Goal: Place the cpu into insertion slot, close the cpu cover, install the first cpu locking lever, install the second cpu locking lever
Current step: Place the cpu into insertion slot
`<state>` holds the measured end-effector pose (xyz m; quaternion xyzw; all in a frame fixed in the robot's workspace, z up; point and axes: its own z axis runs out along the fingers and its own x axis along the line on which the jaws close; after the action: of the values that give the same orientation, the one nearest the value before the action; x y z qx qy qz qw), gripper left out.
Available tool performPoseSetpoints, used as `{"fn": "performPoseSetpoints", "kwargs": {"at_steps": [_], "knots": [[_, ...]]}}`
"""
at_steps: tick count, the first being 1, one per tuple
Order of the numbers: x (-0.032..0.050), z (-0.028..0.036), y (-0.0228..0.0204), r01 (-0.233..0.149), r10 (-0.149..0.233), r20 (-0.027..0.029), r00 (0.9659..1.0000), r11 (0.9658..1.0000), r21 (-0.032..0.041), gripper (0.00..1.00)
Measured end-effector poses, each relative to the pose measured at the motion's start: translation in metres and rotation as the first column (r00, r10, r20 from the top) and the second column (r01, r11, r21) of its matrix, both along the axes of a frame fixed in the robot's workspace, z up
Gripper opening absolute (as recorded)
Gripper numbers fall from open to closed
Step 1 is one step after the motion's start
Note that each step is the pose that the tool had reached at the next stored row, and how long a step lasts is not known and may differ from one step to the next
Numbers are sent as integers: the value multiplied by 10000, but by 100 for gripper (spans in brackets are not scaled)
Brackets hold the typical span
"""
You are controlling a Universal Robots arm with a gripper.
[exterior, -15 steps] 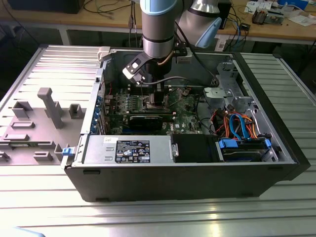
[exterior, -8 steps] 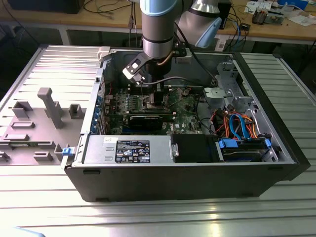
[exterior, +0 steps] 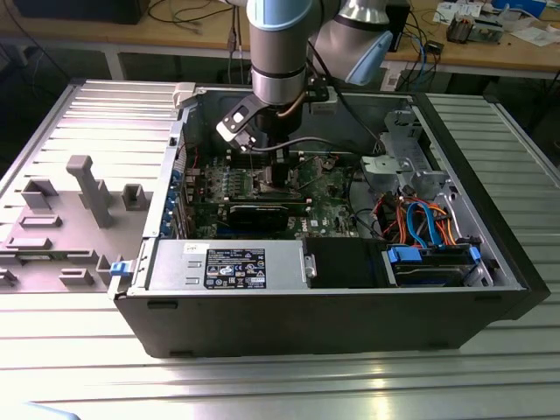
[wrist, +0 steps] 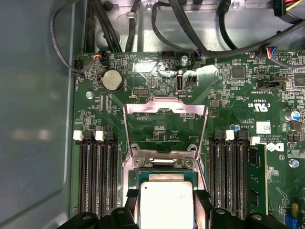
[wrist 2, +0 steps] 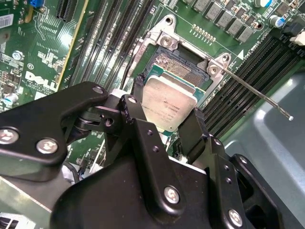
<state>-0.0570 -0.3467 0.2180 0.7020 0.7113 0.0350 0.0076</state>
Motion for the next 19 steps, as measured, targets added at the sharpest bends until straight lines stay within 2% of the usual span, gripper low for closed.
{"fn": "performPoseSetpoints", "kwargs": {"at_steps": [6, 16, 19], "knots": [[-5, -27, -2, 0, 0, -2, 10000, 10000, -1, 55], [-9, -34, -2, 1, -1, -6, 10000, 10000, -1, 55], [-9, -65, -2, -4, 4, -65, 10000, 10000, -5, 55]]}}
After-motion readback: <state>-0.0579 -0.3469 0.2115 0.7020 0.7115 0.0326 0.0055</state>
